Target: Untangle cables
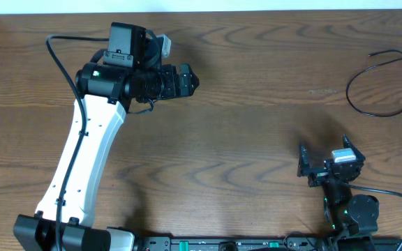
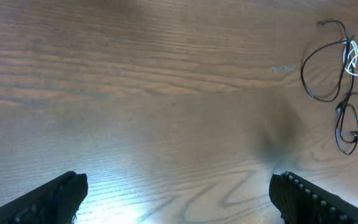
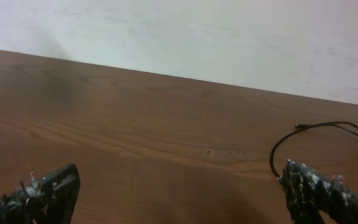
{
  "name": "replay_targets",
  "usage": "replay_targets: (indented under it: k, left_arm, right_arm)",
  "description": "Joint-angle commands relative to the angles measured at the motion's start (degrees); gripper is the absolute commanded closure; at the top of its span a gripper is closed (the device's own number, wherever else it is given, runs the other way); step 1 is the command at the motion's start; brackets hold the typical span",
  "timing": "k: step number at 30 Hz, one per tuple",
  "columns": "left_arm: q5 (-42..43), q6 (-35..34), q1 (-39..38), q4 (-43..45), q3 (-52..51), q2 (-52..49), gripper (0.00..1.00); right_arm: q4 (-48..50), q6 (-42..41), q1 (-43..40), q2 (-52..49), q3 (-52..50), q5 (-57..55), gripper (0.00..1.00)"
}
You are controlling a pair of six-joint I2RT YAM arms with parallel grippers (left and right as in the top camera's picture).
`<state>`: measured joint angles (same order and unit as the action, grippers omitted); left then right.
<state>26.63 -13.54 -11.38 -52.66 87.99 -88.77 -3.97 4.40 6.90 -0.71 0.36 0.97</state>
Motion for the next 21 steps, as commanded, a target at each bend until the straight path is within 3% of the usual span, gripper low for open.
replay_targets:
  k: [1,9,14,18,21]
  left_arm:
    - [-0.37,0.15,-0.02,-0.15,0.37,-0.09,0.02]
    - [-0.92,0.22,-0.02,-0.13,0.37,-0.09,0.02]
    - [-10.34,1.22,-0.02,-0.35,0.37,-0.09,0.02]
    - [-11.1,1.29,-0.02,-0.57,0.37,-0.09,0.02]
    - [-17.4,1.27,-0.02,-1.31,0.28,1.68,0.02]
  right_arm:
    - [-0.24,-0.5,0.17,0.33,-0.04,0.68,0.01]
    - [-0.24,-0.52,0.17,0.33,-0.04,0.68,0.01]
    - [-0.24,-0.5,0.17,0.33,-0.04,0.68,0.01]
    - [-0.24,-0.5,0.17,0.33,-0.04,0.68,0.01]
    - [-0.24,-0.5,0.17,0.33,-0.04,0.68,0.01]
